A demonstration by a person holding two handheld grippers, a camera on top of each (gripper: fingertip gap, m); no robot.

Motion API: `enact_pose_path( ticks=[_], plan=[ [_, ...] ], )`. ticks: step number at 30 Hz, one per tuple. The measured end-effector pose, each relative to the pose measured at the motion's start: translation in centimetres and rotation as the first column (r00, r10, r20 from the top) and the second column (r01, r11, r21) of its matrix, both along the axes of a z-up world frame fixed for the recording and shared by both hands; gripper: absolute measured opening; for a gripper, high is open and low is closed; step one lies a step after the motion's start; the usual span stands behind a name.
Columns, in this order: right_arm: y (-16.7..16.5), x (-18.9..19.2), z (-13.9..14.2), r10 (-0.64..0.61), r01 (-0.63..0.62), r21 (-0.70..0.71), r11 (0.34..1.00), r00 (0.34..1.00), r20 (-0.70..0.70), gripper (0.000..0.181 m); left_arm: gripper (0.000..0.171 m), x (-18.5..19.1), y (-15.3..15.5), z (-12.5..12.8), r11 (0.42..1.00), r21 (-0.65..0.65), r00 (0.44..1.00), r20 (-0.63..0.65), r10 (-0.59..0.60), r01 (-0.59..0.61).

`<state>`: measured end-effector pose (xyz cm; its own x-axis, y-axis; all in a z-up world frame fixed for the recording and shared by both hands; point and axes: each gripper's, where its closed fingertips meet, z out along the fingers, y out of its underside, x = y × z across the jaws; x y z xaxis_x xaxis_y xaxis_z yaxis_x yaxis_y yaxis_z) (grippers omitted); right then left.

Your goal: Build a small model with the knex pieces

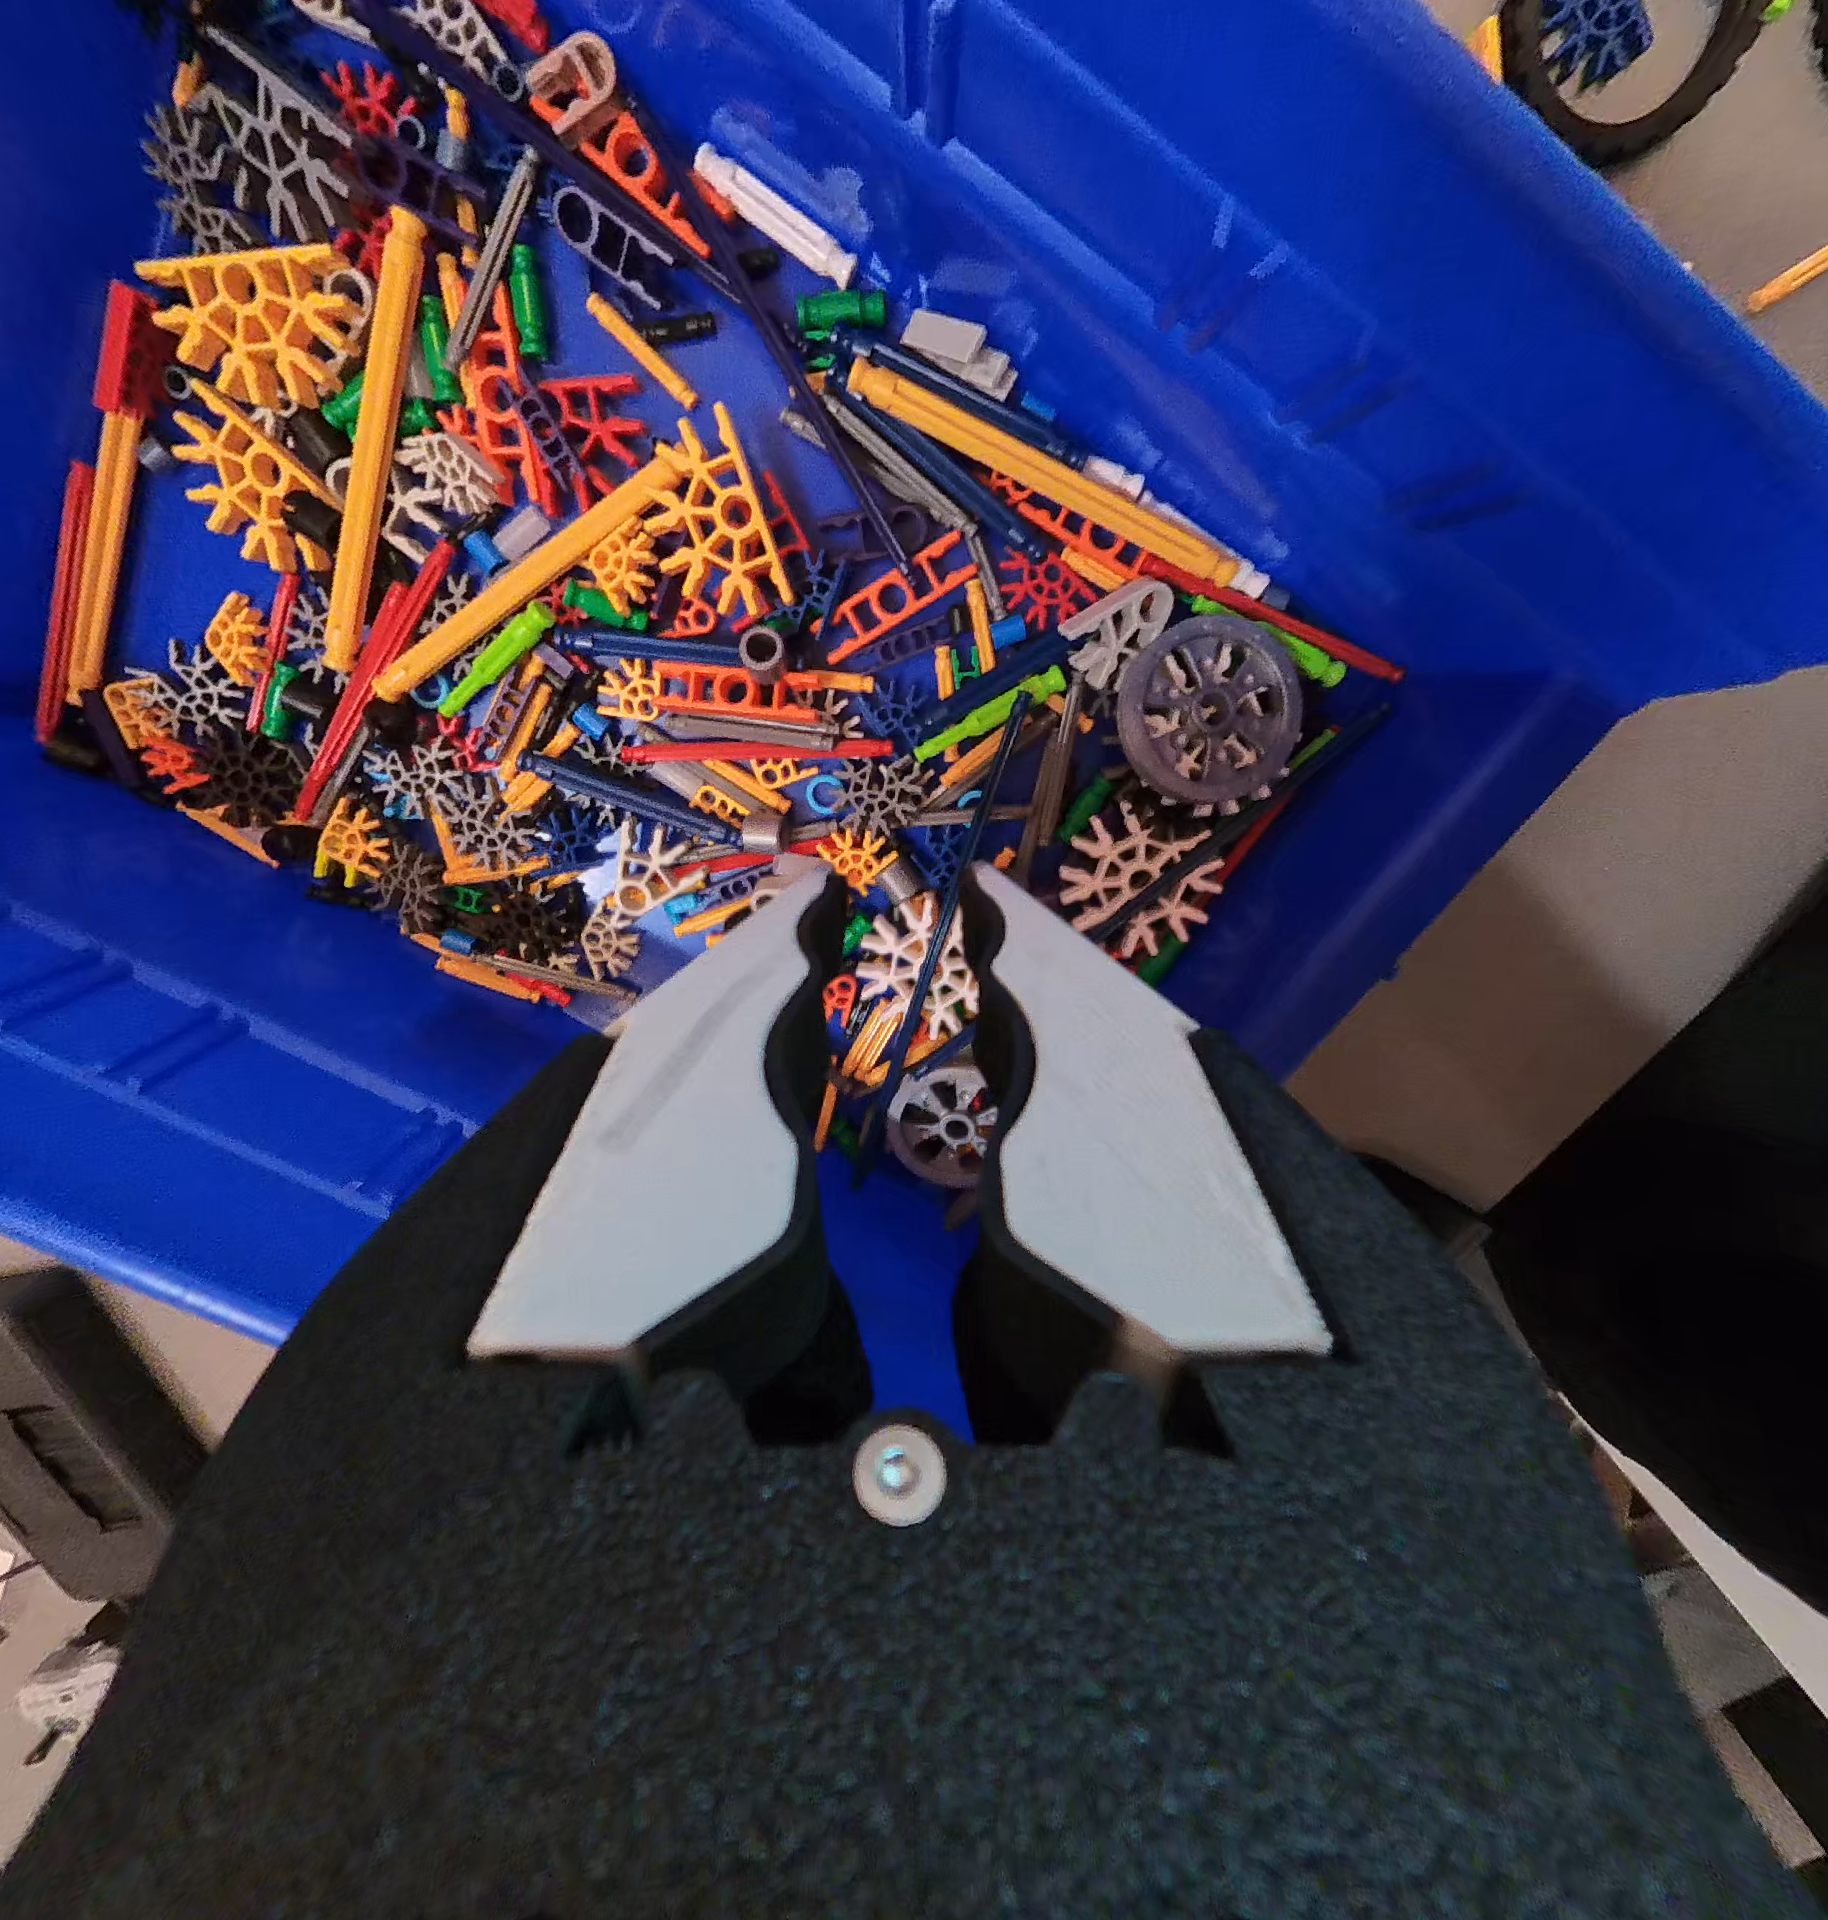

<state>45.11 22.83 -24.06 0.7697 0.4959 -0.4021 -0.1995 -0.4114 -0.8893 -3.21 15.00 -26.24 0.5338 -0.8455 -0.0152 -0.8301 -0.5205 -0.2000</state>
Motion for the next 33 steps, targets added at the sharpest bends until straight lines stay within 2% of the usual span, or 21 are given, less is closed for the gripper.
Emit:
enact_pose_path(
  ticks=[6, 15, 17, 20, 25, 33],
  plan=[
    [0.0, 0.0, 0.0, 0.001, -0.001, 0.002, 1.0, 1.0, -0.001, 0.038, 0.022, 1.1, 1.5, -0.3, 0.999, 0.04, 1.0, 0.011, -0.004, 0.003],
    [0.0, 0.1, 0.2, -0.001, 0.001, 0.01, 1.0, 1.0, -0.006, 0.039, 0.045, 2.5, 8.4, 0.1, 0.975, 0.185, 0.99, 0.092, 0.11, -0.126],
    [-0.1, 0.1, 0.2, 0.0, 0.0, 0.012, 1.0, 1.0, -0.007, 0.039, 0.049, 2.5, 9.2, 0.4, 0.976, 0.18, 0.988, 0.11, 0.108, -0.127],
    [-0.1, 0.1, 0.3, 0.001, -0.001, 0.015, 1.0, 1.0, -0.011, 0.039, 0.051, 1.2, 10.1, 1.6, 0.974, 0.2, 0.993, 0.07, 0.093, -0.105],
    [-0.1, 0.1, 0.4, 0.001, 0.0, 0.02, 1.0, 1.0, -0.016, 0.039, 0.056, -1.5, 10.0, 2.7, 0.978, 0.181, 0.994, 0.006, 0.108, -0.107],
    [-0.1, 0.2, 0.4, -0.001, 0.002, 0.023, 1.0, 1.0, -0.015, 0.039, 0.057, -2.7, 8.7, 2.2, 0.988, 0.133, 0.995, -0.044, 0.089, -0.082]
  ],
)
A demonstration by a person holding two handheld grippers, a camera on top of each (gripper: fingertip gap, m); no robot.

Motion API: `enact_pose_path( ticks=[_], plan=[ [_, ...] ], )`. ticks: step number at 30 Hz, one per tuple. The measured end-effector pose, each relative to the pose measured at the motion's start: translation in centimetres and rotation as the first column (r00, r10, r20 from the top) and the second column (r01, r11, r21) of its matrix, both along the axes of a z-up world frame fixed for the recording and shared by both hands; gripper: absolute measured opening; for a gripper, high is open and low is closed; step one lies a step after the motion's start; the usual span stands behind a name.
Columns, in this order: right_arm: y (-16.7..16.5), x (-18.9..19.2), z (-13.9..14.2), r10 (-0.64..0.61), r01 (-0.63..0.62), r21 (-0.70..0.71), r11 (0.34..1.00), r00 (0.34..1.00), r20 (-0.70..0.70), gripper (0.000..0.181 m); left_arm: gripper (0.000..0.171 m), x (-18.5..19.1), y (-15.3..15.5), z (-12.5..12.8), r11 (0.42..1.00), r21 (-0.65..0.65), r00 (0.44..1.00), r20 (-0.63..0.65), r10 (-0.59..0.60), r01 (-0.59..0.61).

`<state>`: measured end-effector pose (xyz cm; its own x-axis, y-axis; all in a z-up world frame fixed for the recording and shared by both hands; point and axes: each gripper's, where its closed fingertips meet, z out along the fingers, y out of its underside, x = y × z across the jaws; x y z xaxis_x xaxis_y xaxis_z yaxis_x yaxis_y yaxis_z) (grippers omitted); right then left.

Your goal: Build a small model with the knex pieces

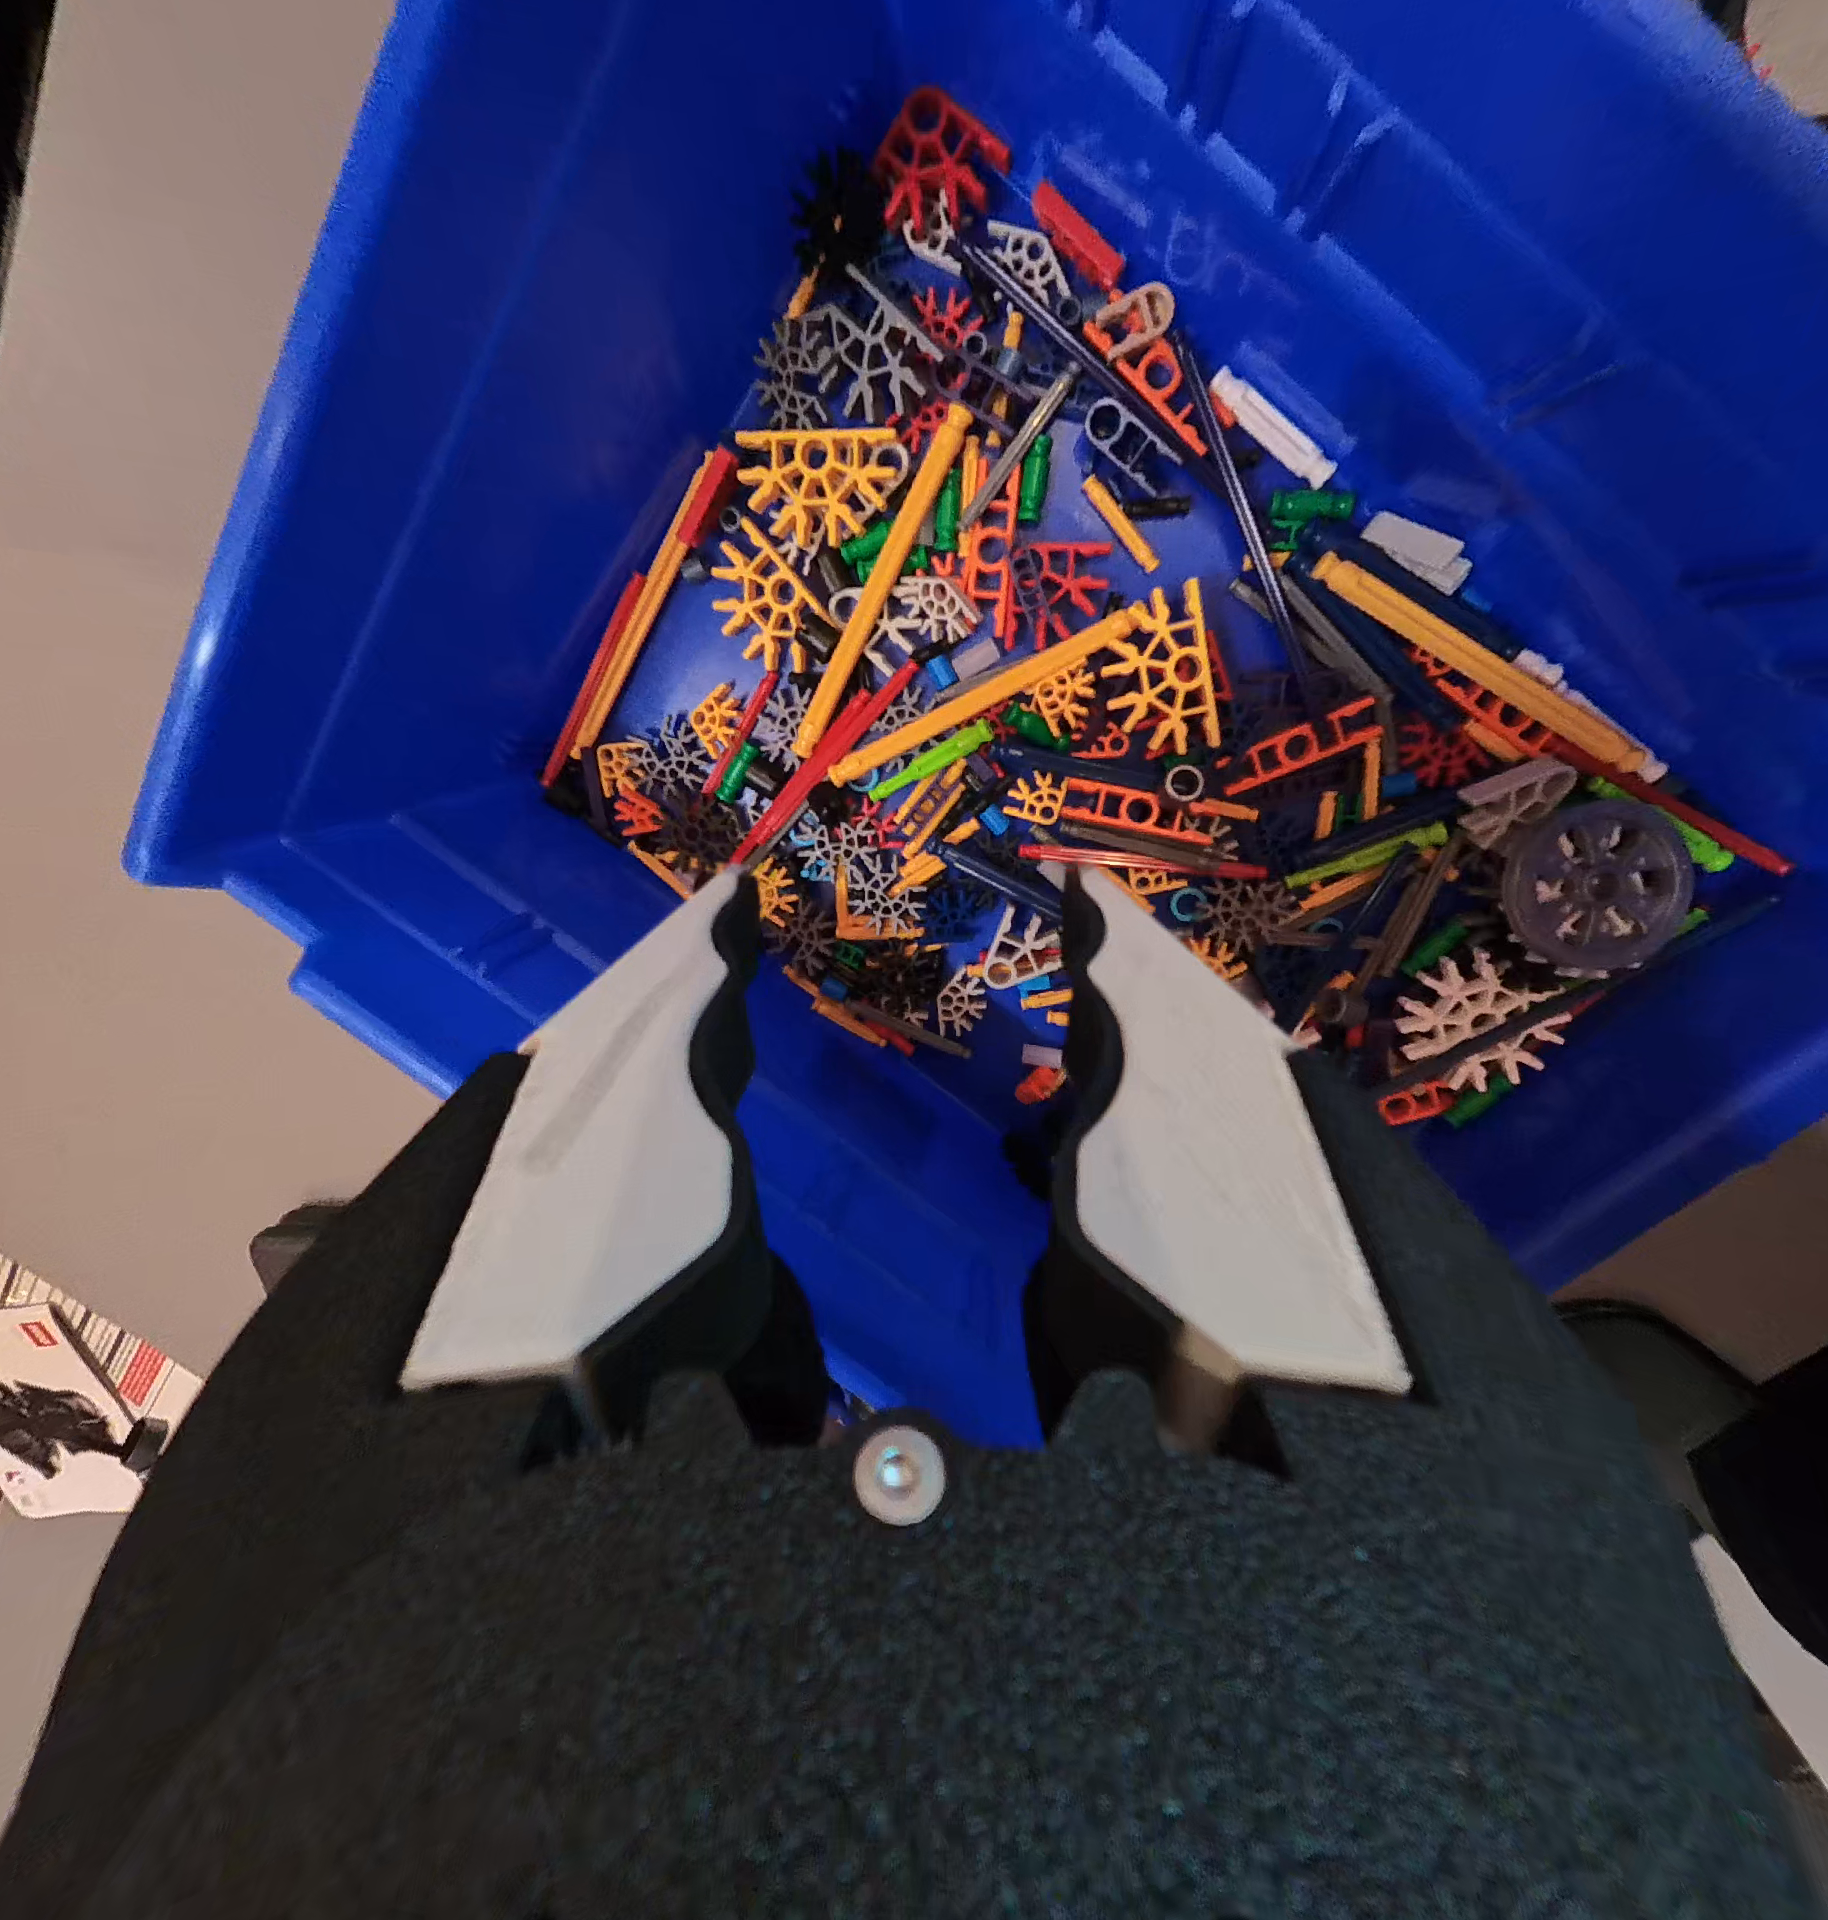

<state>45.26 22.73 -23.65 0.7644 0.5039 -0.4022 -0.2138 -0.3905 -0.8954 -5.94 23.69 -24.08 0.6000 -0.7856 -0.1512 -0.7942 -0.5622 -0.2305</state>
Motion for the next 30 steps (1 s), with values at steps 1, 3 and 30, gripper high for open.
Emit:
enact_pose_path(
  ticks=[1, 3, 30],
  plan=[
    [0.0, 0.0, 0.0, 0.0, 0.0, 0.001, 1.0, 1.0, 0.0, 0.039, 0.057, -0.1, -0.1, -0.2, 1.0, -0.005, 1.0, -0.006, -0.002, 0.002],
    [0.0, 0.0, 0.0, -0.003, 0.003, 0.004, 1.0, 1.0, 0.0, 0.039, 0.056, -0.2, -0.6, -0.5, 1.0, -0.025, 1.0, -0.019, -0.016, 0.016],
    [0.0, 0.2, 0.3, -0.025, 0.025, 0.025, 0.999, 1.0, 0.01, 0.039, 0.105, 9.3, 3.2, -4.5, 0.908, -0.005, 0.902, 0.112, -0.416, 0.419]
  ],
)
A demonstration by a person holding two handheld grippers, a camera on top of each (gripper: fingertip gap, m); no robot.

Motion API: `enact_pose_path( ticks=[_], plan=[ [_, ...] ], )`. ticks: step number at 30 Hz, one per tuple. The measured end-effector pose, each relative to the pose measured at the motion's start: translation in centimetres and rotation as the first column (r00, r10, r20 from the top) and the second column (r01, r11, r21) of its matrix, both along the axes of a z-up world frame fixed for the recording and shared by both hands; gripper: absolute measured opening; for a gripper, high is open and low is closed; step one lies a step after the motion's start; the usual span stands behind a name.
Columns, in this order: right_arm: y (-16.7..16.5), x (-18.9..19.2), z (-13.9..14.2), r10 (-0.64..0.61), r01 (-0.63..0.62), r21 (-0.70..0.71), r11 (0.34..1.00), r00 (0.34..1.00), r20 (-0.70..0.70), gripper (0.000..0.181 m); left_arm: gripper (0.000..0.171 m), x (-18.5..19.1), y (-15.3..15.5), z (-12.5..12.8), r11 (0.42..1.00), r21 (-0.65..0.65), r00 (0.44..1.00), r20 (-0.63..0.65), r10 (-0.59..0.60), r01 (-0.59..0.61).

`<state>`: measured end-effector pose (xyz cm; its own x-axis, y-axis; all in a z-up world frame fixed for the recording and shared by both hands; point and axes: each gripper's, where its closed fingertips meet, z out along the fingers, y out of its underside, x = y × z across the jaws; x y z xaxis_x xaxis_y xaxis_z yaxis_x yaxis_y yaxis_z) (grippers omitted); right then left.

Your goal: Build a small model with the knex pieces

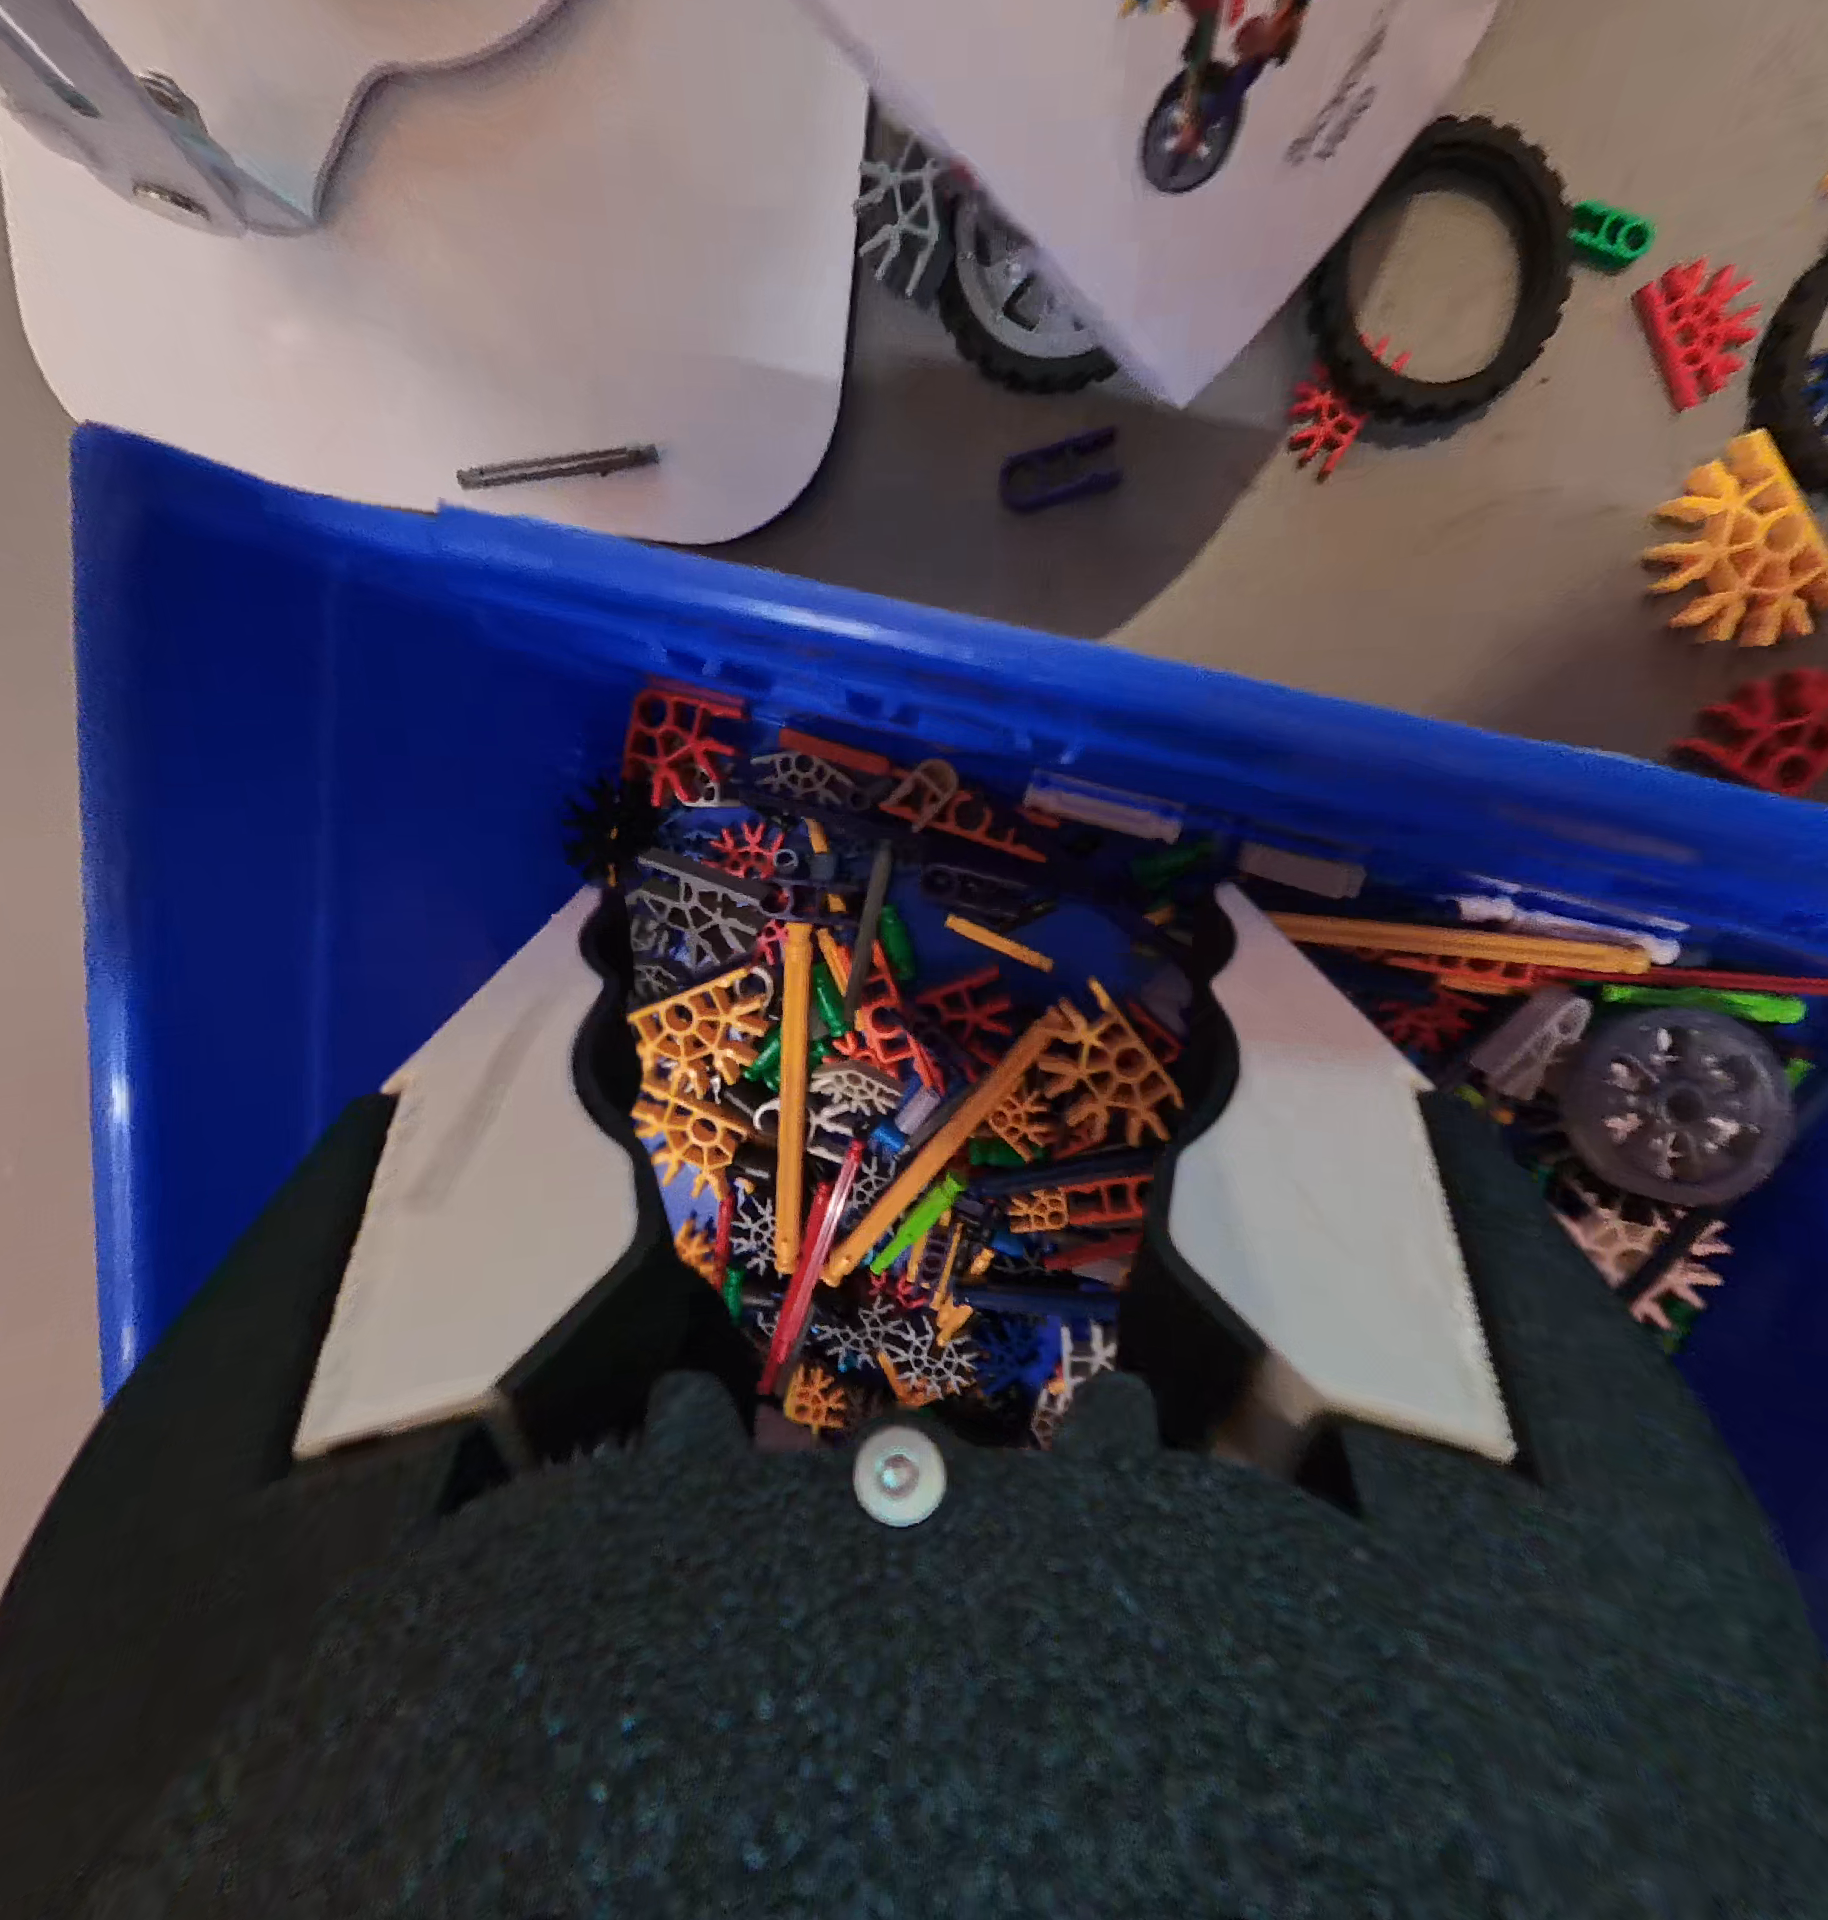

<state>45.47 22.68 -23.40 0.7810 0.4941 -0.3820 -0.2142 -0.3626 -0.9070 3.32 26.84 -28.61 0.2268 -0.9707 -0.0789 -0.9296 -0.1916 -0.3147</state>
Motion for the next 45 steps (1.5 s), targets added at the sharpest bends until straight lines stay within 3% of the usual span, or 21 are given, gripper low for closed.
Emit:
enact_pose_path(
  ticks=[5, 10, 14, 24, 45],
  plan=[
    [0.0, 0.0, 0.0, 0.002, -0.002, 0.0, 1.0, 1.0, -0.003, 0.039, 0.109, -0.3, -0.2, -1.7, 0.997, -0.073, 1.0, -0.01, -0.027, 0.026],
    [0.0, 0.0, 0.0, 0.002, -0.002, -0.004, 1.0, 1.0, -0.002, 0.039, 0.098, -1.4, -1.1, -1.9, 0.99, -0.14, 0.999, -0.048, 0.0, -0.007],
    [0.1, 0.0, -0.1, 0.001, -0.001, -0.008, 1.0, 1.0, -0.001, 0.039, 0.093, -3.9, -2.8, -2.0, 0.979, -0.195, 0.987, -0.16, 0.026, -0.057],
    [0.2, 0.0, -0.3, -0.002, 0.002, -0.02, 1.0, 1.0, 0.004, 0.039, 0.09, -7.1, -3.2, 0.8, 0.979, -0.135, 0.976, -0.177, 0.127, -0.152],
    [0.3, 0.1, -0.3, -0.009, 0.009, -0.023, 1.0, 1.0, 0.003, 0.039, 0.087, -7.1, -3.4, -0.2, 0.984, -0.146, 0.978, -0.193, 0.075, -0.104]
  ],
)
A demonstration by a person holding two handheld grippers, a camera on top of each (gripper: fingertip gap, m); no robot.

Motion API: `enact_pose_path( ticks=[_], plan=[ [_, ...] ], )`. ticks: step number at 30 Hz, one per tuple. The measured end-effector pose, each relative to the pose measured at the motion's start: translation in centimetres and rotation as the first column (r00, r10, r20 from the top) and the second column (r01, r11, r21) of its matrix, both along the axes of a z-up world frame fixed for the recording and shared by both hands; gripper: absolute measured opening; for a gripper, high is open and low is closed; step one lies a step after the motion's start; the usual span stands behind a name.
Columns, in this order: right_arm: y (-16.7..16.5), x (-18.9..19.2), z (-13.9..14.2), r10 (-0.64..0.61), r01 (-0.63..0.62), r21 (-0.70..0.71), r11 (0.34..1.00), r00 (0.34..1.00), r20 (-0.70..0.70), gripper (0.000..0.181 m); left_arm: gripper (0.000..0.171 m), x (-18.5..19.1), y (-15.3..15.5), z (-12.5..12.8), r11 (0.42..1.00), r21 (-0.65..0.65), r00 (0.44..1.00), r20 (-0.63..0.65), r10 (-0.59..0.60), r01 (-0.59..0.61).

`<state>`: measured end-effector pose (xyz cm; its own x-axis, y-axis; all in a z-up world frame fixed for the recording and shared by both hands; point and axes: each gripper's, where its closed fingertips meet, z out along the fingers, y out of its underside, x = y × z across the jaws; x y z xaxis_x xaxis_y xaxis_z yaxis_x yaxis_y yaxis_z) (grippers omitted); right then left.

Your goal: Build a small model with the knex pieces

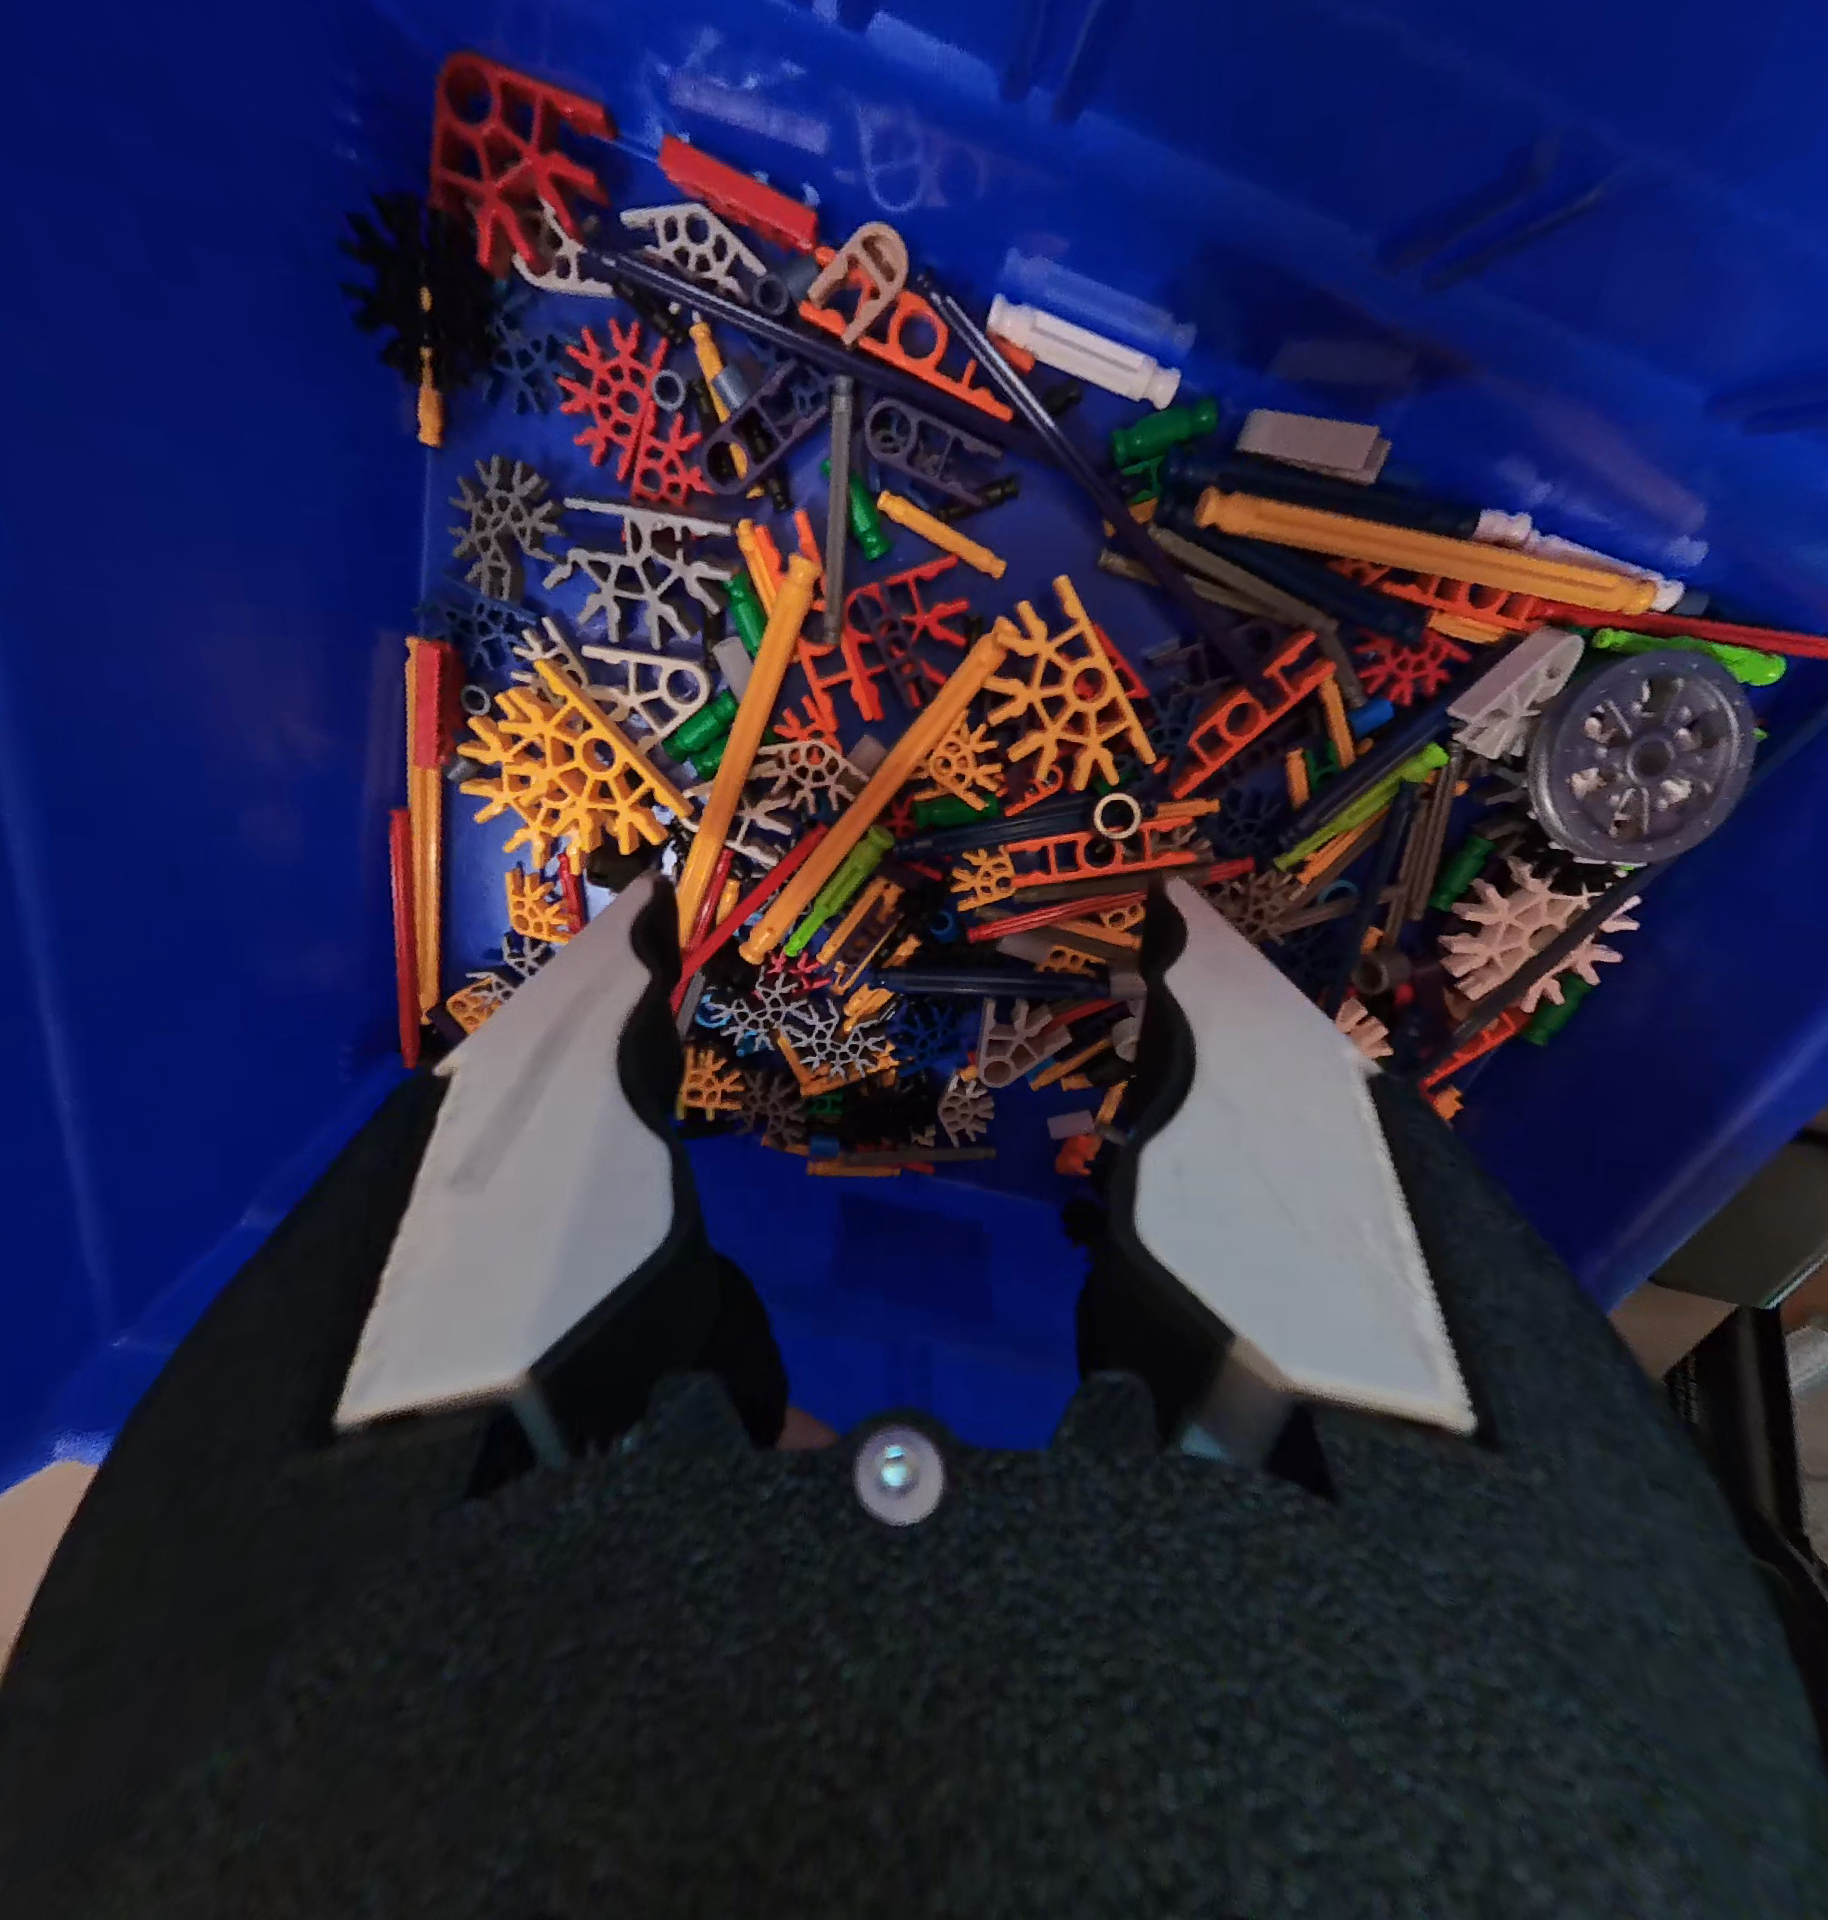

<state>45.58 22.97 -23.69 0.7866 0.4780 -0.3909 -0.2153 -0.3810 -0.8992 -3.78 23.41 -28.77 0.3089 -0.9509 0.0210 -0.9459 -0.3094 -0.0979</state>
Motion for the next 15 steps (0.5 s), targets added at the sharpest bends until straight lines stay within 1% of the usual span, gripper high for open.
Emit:
enact_pose_path(
  ticks=[8, 15],
  plan=[
    [0.0, 0.0, 0.0, -0.001, 0.001, 0.001, 1.0, 1.0, 0.0, 0.039, 0.084, 0.5, -2.1, 0.0, 0.997, -0.054, 0.999, 0.011, -0.05, 0.051],
    [0.0, 0.0, 0.1, -0.001, 0.001, 0.005, 1.0, 1.0, 0.001, 0.039, 0.084, 1.5, -4.7, 0.5, 0.991, -0.094, 0.995, 0.04, -0.096, 0.099]
  ],
)
